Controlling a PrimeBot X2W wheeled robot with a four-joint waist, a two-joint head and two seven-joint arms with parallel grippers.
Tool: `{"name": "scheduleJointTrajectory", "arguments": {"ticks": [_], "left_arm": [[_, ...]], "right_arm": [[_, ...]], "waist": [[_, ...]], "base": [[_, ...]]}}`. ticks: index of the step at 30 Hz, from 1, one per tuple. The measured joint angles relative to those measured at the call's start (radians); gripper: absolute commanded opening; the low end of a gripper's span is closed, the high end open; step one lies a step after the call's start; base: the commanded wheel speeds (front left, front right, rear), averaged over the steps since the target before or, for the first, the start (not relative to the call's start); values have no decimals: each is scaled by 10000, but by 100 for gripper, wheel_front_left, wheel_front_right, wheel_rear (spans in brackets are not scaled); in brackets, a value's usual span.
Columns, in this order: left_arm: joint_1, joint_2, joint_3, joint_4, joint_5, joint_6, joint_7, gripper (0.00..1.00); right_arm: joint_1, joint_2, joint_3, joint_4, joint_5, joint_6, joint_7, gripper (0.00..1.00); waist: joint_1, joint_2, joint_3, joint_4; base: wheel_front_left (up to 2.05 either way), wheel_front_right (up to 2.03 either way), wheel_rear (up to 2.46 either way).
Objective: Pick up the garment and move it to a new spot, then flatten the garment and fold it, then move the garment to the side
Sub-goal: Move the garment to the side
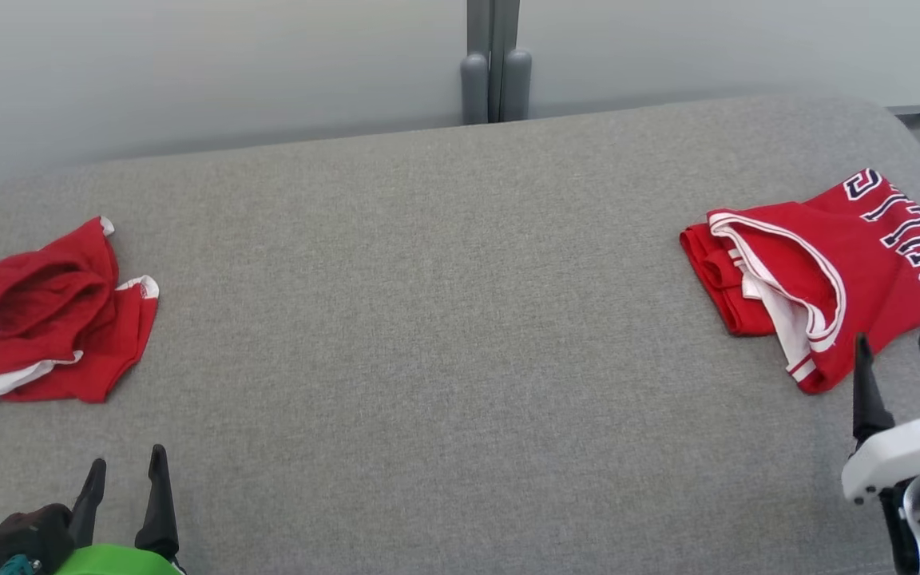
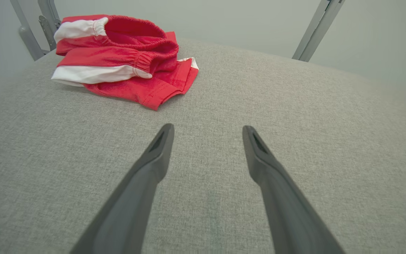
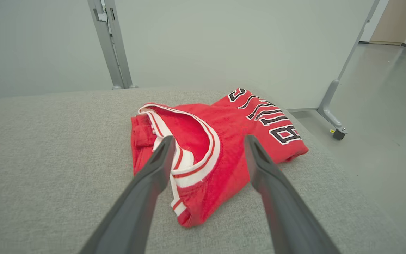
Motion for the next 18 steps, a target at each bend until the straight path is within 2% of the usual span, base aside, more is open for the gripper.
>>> {"name": "scheduleJointTrajectory", "arguments": {"ticks": [4,9,14,18], "left_arm": [[225,-46,48,-36,408,12,0,100],[299,-130,148,-222,732,92,0,100],[300,-236,391,-454,909,94,0,100],[302,-435,408,-527,1020,88,0,100]], "right_arm": [[672,198,431,4,-337,0,42,100],[887,426,142,-52,-571,0,46,100],[756,740,401,-1189,-1080,-2,67,100],[568,924,644,-1563,-1252,0,71,100]], "waist": [[0,0,-466,-200],[0,0,-795,-389],[0,0,-836,-372],[0,0,-804,-327]], "base": [[0,0,0],[0,0,0],[0,0,0],[0,0,0]]}}
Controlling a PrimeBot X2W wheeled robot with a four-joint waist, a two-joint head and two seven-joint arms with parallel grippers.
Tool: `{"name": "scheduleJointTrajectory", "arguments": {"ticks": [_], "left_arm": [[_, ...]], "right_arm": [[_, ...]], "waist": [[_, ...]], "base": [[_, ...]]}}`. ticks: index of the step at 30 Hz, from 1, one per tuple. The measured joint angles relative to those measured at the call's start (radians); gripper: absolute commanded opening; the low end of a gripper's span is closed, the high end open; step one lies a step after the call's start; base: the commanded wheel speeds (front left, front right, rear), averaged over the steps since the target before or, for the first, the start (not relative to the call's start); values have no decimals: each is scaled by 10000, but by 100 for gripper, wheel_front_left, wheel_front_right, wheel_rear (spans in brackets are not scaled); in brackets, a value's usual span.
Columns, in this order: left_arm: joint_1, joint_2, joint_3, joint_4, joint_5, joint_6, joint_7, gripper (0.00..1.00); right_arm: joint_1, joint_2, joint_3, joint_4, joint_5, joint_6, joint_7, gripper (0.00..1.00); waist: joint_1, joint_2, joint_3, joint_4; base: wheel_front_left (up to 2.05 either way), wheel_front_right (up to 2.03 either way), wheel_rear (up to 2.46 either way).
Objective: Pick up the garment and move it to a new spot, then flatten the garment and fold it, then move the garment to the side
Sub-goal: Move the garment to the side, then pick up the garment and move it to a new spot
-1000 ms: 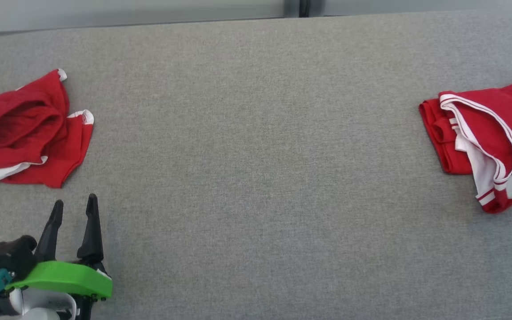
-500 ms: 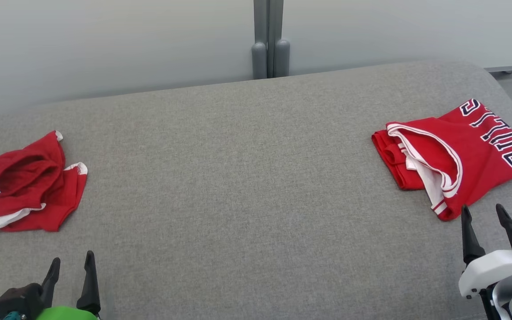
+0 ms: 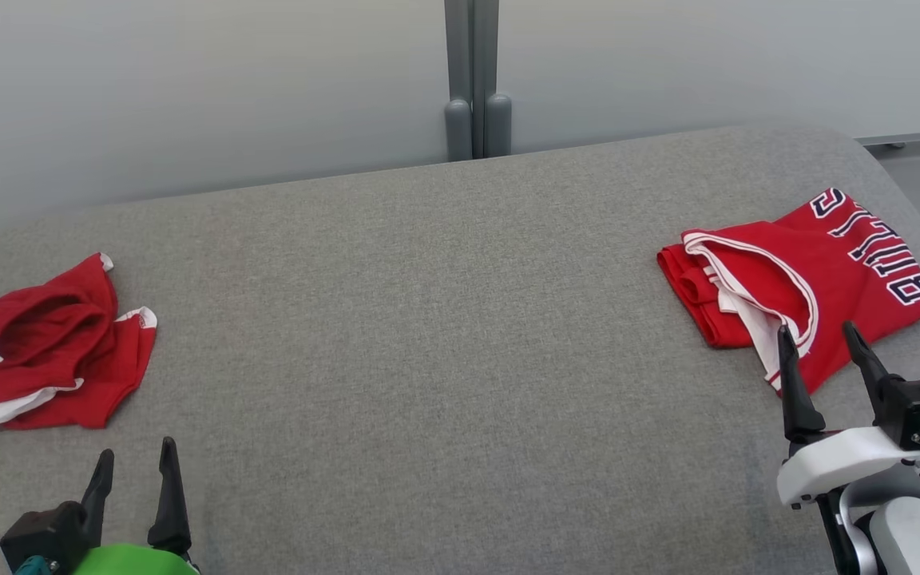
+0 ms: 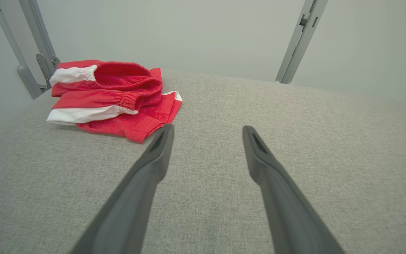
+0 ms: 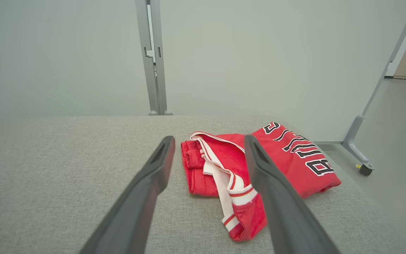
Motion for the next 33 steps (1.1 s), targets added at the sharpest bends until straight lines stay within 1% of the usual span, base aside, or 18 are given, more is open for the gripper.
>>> {"name": "scheduleJointTrajectory", "arguments": {"ticks": [4,6,9,12,21,26,30,33], "left_arm": [[-5,-151,-46,-115,109,-92,0,100],[-7,-199,-38,-151,178,-109,0,100],[-10,-270,-2,-157,190,-192,0,100],[-9,-336,102,-148,209,-199,0,100],[5,-380,451,-153,470,-320,0,100],[8,-443,441,-159,589,-458,0,100],[8,-606,435,-146,633,-477,0,100],[9,-640,593,-98,677,-499,0,100]], "right_arm": [[9,67,-119,-194,0,15,0,100],[56,138,-119,-219,8,117,0,100],[227,203,-117,-219,4,140,0,100],[388,211,-146,-194,-2,244,0,100],[523,378,-182,-217,-173,443,0,100],[566,399,-341,-282,-278,454,0,100],[572,418,-326,-439,-382,633,0,100],[571,483,-270,-485,-420,698,0,100]], "waist": [[0,0,26,136],[0,0,37,220],[0,0,45,358],[0,0,37,490],[0,0,-26,699],[0,0,-18,805],[1,0,3,1024],[1,0,5,1285]], "base": [[0,0,0],[0,0,0],[0,0,0],[0,0,0],[0,0,0],[0,0,0],[0,0,0],[0,0,0]]}}
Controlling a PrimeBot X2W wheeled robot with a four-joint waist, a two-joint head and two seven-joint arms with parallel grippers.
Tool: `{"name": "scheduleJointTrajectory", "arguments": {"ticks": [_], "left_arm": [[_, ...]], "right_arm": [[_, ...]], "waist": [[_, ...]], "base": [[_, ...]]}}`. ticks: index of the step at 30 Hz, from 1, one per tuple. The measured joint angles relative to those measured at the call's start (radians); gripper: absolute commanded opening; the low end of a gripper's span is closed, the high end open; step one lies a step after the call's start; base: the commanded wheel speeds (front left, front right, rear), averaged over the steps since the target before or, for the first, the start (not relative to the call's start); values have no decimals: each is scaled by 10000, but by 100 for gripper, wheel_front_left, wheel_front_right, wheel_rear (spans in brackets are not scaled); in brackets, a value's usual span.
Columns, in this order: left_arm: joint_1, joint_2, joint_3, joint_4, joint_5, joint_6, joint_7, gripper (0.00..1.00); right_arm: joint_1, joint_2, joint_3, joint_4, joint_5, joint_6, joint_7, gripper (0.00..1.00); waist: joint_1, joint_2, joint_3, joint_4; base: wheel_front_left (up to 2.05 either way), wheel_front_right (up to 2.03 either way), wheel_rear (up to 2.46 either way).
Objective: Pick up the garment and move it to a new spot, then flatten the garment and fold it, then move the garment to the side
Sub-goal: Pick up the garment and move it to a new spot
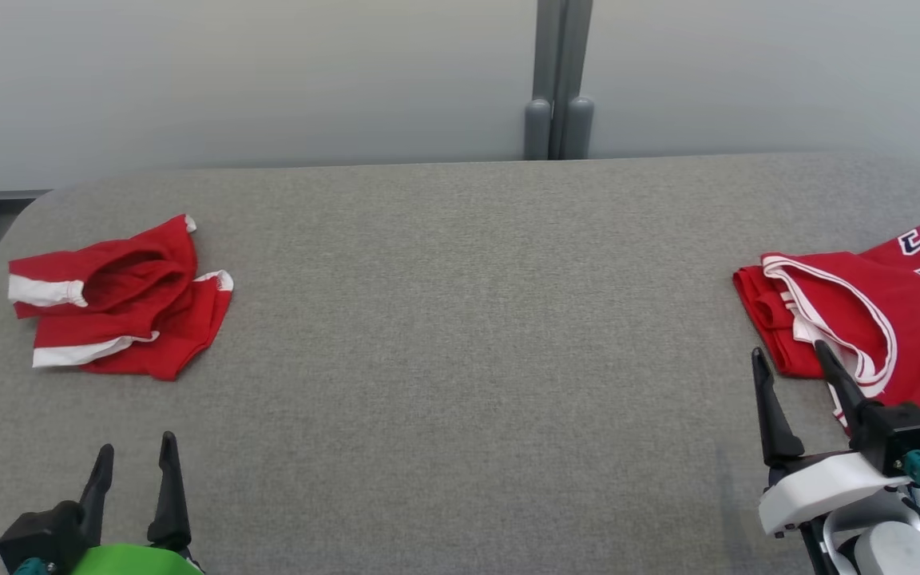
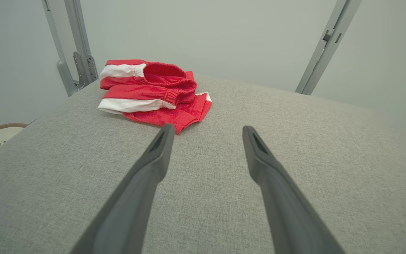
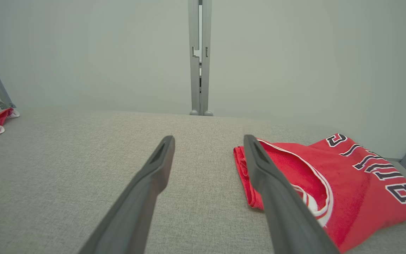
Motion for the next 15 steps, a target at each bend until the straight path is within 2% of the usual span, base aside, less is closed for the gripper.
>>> {"name": "scheduleJointTrajectory", "arguments": {"ticks": [4,5,7,15], "left_arm": [[85,-27,487,-109,0,105,-2,100],[85,-27,487,-109,0,105,-2,100],[439,-33,894,-203,0,217,-2,100],[1008,-69,1582,-493,10,316,-17,100]], "right_arm": [[-64,94,405,13,-123,357,0,100],[-64,94,405,13,-123,357,0,100],[-212,230,740,117,-217,614,0,100],[-557,485,1243,428,-405,1058,0,100]], "waist": [[0,0,-12,445],[0,0,-12,445],[0,0,-34,820],[0,0,-125,1757]], "base": [[0,0,0],[0,0,0],[0,0,0],[0,0,0]]}}
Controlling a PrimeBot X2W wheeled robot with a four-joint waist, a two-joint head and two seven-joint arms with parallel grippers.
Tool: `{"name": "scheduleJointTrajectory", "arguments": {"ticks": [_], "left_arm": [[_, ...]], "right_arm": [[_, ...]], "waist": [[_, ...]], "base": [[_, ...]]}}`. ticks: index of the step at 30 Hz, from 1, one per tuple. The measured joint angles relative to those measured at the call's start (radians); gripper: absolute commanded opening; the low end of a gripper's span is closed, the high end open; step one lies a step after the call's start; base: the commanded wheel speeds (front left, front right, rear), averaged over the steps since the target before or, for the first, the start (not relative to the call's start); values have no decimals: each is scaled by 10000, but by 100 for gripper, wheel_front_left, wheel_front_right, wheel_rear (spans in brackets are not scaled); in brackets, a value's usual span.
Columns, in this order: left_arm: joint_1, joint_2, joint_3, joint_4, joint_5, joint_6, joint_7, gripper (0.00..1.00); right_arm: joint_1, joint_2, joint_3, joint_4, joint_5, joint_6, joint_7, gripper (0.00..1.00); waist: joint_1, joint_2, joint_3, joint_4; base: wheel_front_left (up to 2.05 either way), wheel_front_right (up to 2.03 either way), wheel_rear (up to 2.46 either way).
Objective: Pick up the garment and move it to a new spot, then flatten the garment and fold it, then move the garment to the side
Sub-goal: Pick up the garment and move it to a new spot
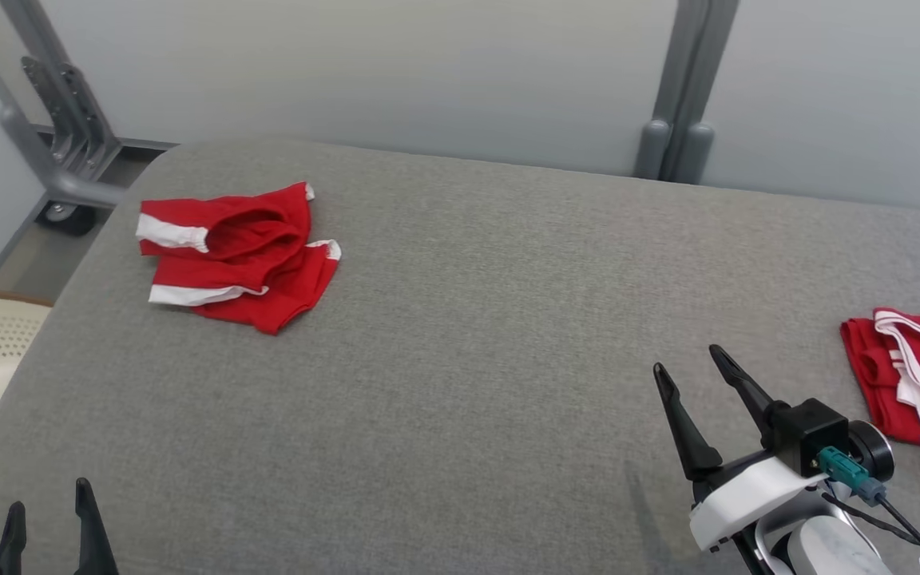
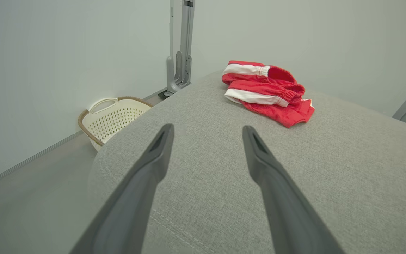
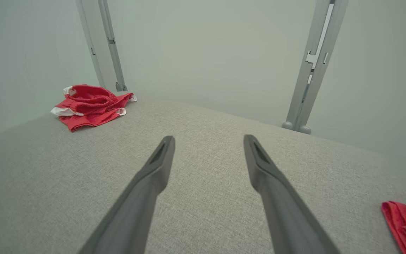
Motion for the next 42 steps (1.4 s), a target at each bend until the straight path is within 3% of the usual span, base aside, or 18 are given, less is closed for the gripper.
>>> {"name": "scheduleJointTrajectory", "arguments": {"ticks": [12,20,24,30,42], "left_arm": [[73,-65,-196,42,119,-307,-10,100],[65,-61,-270,295,86,-677,-12,100],[-219,-56,-537,585,-272,-1049,309,100],[-2207,343,-740,625,-656,-1335,1469,100],[-5437,1016,-546,1766,-1592,-1260,4312,100]], "right_arm": [[99,165,-500,132,-71,-94,0,100],[320,318,-495,138,-134,-186,0,100],[298,330,-412,-42,-267,-167,0,100],[-151,278,-290,-357,-431,-71,0,100],[-233,203,-59,-633,-569,21,0,100]], "waist": [[0,0,-203,1806],[0,0,-262,2462],[0,0,-50,2494],[0,0,560,2309],[2,0,2037,1211]], "base": [[0,0,0],[0,0,0],[0,0,0],[0,0,0],[0,0,0]]}}
